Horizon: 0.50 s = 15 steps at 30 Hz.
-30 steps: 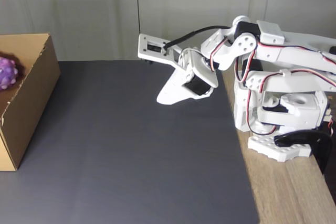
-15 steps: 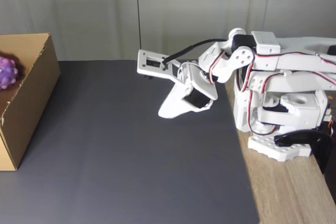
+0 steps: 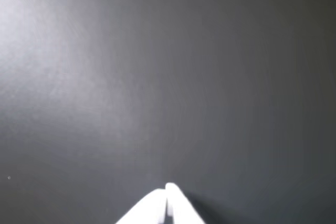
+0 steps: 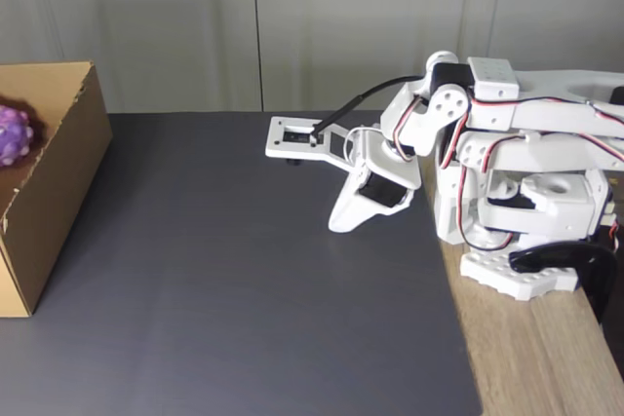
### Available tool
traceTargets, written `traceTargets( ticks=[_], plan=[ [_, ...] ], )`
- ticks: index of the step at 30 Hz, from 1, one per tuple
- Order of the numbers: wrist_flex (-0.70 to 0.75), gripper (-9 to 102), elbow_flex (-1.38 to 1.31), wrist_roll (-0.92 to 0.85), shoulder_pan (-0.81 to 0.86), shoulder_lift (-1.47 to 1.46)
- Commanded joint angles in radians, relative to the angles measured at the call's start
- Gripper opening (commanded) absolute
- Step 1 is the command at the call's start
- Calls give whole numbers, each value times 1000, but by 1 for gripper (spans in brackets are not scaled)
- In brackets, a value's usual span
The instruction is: Grasp a ball and put it in the box.
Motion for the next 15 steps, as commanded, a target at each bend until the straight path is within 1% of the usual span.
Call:
traceTargets(
  ticks=[1,10,15],
  plan=[
    [12,0,-5,-20,-11,5],
    [160,0,-5,14,8,5],
    [179,0,-5,5,6,5]
  ],
)
